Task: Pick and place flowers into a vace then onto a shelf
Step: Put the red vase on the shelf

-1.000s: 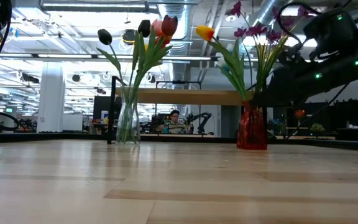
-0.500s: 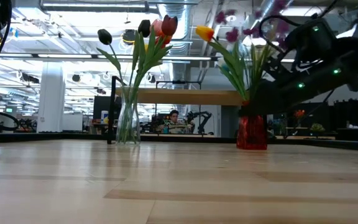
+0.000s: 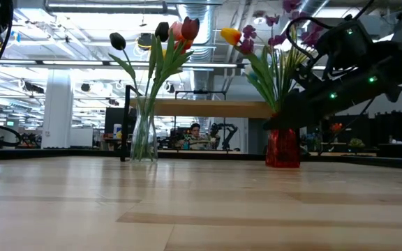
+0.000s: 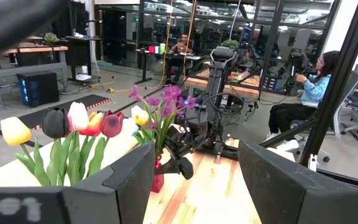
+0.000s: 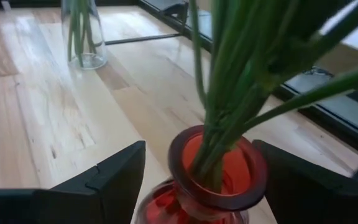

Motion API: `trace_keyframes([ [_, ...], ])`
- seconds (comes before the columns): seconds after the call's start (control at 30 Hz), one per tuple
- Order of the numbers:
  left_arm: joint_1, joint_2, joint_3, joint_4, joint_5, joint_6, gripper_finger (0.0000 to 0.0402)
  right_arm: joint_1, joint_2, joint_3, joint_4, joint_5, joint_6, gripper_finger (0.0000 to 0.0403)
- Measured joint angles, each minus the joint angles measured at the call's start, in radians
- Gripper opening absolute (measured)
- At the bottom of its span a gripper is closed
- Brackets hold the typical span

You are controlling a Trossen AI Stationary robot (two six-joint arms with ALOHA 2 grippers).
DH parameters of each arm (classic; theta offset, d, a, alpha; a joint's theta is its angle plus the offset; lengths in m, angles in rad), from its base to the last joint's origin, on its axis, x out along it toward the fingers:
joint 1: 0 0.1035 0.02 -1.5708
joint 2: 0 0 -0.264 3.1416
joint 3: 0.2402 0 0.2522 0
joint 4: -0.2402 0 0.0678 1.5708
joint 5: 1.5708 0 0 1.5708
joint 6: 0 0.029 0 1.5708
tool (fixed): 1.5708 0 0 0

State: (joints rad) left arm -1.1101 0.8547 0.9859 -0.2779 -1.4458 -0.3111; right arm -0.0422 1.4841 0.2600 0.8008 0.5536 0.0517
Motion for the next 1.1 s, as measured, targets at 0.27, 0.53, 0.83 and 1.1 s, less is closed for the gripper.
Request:
trace_keyframes([
  [0.27, 0.000, 0.000, 0.000, 0.000, 0.000, 0.000, 0.0222, 0.000, 0.000, 0.000, 0.000, 0.003, 0.000, 0.0278],
  [0.53, 0.000, 0.000, 0.000, 0.000, 0.001, -0.007, 0.0222, 0.000, 0.000, 0.000, 0.000, 0.004, 0.001, 0.0240],
  [0.83, 0.000, 0.002, 0.000, 0.000, 0.025, -0.015, 0.0222, 0.003, -0.002, 0.001, 0.014, -0.001, 0.015, 0.0155],
  [1.1, 0.000, 0.002, 0.000, 0.000, 0.026, -0.023, 0.0222, 0.015, -0.041, -0.003, -0.018, -0.005, 0.026, 0.0155],
])
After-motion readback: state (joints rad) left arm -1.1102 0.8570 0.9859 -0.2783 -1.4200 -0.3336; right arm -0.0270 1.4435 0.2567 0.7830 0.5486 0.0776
